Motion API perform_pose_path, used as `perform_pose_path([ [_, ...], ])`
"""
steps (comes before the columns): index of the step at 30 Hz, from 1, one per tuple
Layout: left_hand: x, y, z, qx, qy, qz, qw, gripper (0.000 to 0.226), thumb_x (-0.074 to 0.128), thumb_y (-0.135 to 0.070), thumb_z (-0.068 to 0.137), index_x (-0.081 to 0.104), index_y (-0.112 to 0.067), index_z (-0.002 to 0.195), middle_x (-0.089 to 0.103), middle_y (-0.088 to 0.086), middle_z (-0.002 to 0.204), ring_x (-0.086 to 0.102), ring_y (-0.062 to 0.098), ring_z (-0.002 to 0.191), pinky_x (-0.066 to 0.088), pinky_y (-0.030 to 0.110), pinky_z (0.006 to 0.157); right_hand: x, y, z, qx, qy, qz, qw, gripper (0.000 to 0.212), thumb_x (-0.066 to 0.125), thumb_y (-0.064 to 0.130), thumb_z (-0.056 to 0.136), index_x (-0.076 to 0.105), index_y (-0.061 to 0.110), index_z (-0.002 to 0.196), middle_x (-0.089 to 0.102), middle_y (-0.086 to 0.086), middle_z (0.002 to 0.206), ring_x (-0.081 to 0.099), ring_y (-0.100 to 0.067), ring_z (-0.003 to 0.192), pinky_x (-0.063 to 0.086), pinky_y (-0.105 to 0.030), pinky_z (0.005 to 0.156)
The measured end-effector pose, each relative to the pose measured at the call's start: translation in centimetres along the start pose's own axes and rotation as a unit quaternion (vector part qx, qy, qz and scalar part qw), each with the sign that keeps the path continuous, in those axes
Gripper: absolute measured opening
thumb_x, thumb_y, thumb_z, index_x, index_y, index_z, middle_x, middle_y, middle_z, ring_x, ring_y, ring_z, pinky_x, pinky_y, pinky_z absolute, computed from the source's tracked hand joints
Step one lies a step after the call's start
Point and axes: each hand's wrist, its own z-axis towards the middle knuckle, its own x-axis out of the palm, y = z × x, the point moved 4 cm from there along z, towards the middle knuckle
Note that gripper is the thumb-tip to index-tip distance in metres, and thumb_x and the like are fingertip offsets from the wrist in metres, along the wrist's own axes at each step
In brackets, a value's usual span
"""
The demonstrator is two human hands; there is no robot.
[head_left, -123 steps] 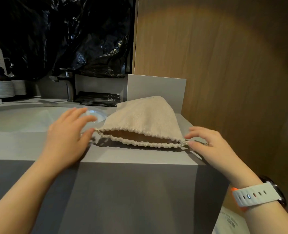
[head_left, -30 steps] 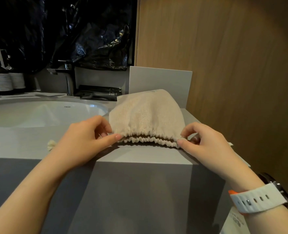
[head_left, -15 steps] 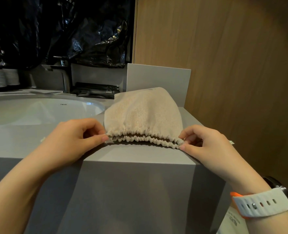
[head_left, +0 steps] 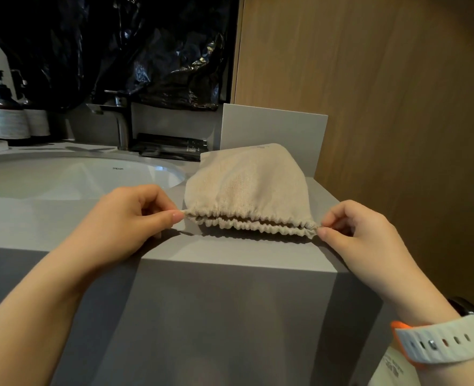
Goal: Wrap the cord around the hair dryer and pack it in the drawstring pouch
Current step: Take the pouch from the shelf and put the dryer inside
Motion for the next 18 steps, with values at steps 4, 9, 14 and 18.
perform_pose_path([
  [4,-0.5,0.2,0.0,-0.022,-0.055,0.005,0.998,0.018,0.07,-0.019,0.081,0.063,-0.017,0.065,0.059,-0.003,0.049,0.051,0.005,0.045,0.035,0.024,0.051,-0.1,-0.5,0.0,0.047,-0.067,0.018,0.996,0.019,0.06,0.01,0.088,0.049,0.019,0.076,0.054,0.001,0.075,0.053,-0.013,0.069,0.039,-0.018,0.056],
  [9,-0.7,0.1,-0.2,-0.033,-0.106,0.049,0.993,0.017,0.07,-0.022,0.082,0.062,-0.017,0.067,0.061,0.004,0.06,0.05,0.015,0.056,0.034,0.027,0.052,-0.1,-0.8,0.0,0.07,-0.084,0.034,0.993,0.018,0.059,0.01,0.088,0.046,0.019,0.079,0.052,0.001,0.077,0.052,-0.013,0.07,0.038,-0.018,0.056],
  [14,-0.2,-0.1,-0.1,-0.018,-0.012,0.084,0.996,0.013,0.074,-0.031,0.076,0.061,-0.028,0.074,0.065,-0.011,0.074,0.058,0.008,0.072,0.04,0.023,0.061,0.4,-0.5,0.0,0.05,0.034,0.021,0.998,0.018,0.061,0.018,0.087,0.05,0.032,0.085,0.055,0.011,0.09,0.053,-0.007,0.085,0.041,-0.018,0.065],
  [18,1.2,-2.3,-0.4,0.072,0.007,0.145,0.987,0.024,0.068,-0.044,0.076,0.056,-0.033,0.095,0.057,-0.019,0.093,0.051,0.005,0.093,0.035,0.023,0.078,1.4,0.2,-0.1,0.017,0.089,-0.042,0.995,0.011,0.061,0.04,0.083,0.05,0.04,0.083,0.056,0.015,0.096,0.05,-0.005,0.092,0.044,-0.026,0.074],
])
